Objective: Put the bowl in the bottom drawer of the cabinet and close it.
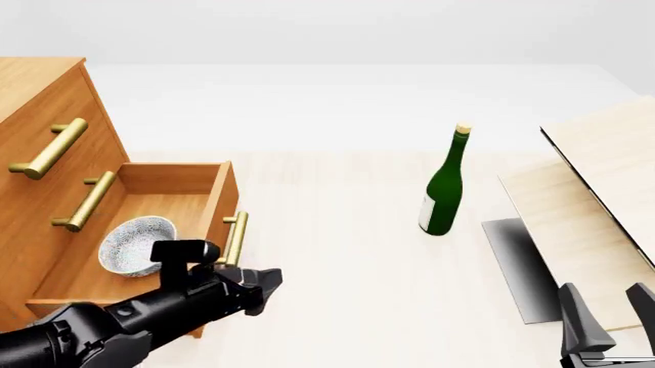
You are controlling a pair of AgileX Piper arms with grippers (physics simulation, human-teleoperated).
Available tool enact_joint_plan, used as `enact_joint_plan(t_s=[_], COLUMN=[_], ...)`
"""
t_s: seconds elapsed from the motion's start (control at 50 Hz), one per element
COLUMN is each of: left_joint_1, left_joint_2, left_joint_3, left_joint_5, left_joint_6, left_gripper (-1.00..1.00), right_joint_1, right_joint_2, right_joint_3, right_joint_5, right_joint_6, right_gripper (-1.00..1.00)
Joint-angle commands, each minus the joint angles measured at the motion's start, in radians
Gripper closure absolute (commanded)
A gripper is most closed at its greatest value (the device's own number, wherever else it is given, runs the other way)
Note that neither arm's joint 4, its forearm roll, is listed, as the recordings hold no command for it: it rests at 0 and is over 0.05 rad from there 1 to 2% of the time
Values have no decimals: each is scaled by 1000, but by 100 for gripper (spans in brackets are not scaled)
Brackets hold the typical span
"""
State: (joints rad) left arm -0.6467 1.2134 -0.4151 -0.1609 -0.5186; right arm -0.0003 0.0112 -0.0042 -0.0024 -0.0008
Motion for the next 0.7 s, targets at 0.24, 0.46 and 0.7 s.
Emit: enact_joint_plan(t_s=[0.24, 0.46, 0.7], left_joint_1=[65, 114, 155], left_joint_2=[130, 152, 154], left_joint_3=[12, 16, 25], left_joint_5=[-35, -30, -27], left_joint_6=[-11, 12, 34], left_gripper=[-100, -100, -100], right_joint_1=[0, 0, 0], right_joint_2=[0, 0, 0], right_joint_3=[0, 0, 0], right_joint_5=[0, 0, 0], right_joint_6=[0, 0, 0], right_gripper=[-100, -100, -100])
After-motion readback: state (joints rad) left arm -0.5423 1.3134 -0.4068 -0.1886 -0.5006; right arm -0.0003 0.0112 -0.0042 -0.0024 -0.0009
